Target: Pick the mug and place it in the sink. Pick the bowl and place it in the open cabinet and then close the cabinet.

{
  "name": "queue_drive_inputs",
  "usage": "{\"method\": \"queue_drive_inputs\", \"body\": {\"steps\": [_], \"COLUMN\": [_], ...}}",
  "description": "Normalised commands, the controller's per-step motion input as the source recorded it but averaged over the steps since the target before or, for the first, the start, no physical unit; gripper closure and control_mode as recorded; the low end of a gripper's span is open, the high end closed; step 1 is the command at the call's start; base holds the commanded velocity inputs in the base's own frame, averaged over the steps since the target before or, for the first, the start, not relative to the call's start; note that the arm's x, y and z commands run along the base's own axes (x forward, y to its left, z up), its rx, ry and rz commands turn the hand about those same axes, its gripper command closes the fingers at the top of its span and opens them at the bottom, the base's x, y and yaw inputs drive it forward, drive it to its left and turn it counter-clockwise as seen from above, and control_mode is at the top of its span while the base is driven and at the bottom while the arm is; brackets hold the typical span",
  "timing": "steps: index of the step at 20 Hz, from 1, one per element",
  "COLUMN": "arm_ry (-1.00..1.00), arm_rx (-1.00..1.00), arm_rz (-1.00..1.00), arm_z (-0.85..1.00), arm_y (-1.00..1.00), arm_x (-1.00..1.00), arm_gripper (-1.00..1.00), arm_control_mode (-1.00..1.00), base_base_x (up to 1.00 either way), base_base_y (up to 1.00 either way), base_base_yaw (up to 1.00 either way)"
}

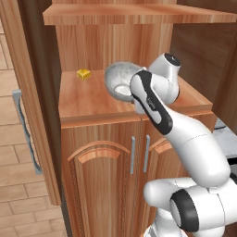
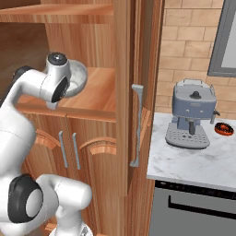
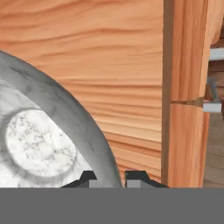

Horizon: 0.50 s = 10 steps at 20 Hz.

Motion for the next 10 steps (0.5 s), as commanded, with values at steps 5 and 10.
{"method": "queue_drive_inputs", "body": {"steps": [5, 10], "arm_ry": [0.01, 0.04], "arm_rx": [0.06, 0.02], "arm_rz": [0.0, 0.0], "arm_z": [-0.27, -0.02], "arm_y": [0.04, 0.27], "arm_x": [0.62, 0.24], "arm_gripper": [1.0, -1.0], "arm_control_mode": [-1.0, -1.0], "base_base_x": [0.0, 0.0], "base_base_y": [0.0, 0.0], "base_base_yaw": [0.0, 0.0]}}
